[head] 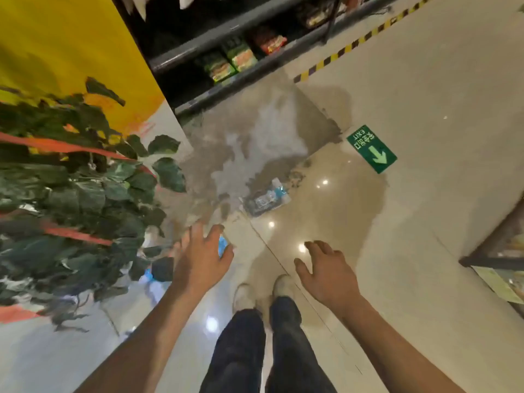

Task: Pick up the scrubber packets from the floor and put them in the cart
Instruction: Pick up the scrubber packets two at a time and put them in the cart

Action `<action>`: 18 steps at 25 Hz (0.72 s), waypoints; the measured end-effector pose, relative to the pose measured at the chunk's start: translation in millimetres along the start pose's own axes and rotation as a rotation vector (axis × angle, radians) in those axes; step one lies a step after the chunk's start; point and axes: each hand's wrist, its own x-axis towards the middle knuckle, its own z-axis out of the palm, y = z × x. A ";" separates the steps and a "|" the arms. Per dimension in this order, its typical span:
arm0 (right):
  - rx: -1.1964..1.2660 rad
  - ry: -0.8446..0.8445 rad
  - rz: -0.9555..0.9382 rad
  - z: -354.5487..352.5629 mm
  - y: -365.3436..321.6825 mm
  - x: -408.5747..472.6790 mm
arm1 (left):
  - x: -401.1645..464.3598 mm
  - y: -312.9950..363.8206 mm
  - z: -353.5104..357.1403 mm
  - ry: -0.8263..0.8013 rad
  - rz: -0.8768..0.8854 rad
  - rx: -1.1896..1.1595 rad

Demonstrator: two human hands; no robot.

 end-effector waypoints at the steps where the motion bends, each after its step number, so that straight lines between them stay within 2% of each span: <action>1: -0.021 -0.041 -0.027 20.1 1.2 32.6 | 18.1 -6.3 27.4 -0.003 -0.043 -0.012; 3: -0.073 -0.128 -0.067 58.2 -0.9 92.9 | 50.9 -22.9 80.2 0.015 -0.105 -0.028; 5: -0.138 -0.165 -0.099 113.8 10.2 171.3 | 90.8 -38.7 163.6 0.031 -0.118 -0.058; 10: -0.274 -0.185 -0.241 264.8 21.3 377.7 | 182.5 -144.4 386.7 -0.057 -0.180 -0.069; 12: -0.284 -0.162 -0.287 306.7 18.0 453.2 | 198.6 -186.5 454.5 -0.170 -0.312 -0.091; 14: -0.289 -0.121 -0.313 342.2 15.0 524.1 | 208.0 -216.0 516.8 -0.272 -0.365 -0.060; 16: -0.331 -0.090 -0.329 369.5 10.1 574.2 | 204.4 -230.4 559.7 -0.252 -0.284 -0.003; 17: -0.362 -0.076 -0.318 381.0 10.7 588.1 | 200.9 -227.6 571.1 -0.242 -0.312 -0.005; 18: -0.393 -0.041 -0.316 390.7 14.1 593.8 | 199.6 -220.4 578.4 -0.246 -0.422 -0.048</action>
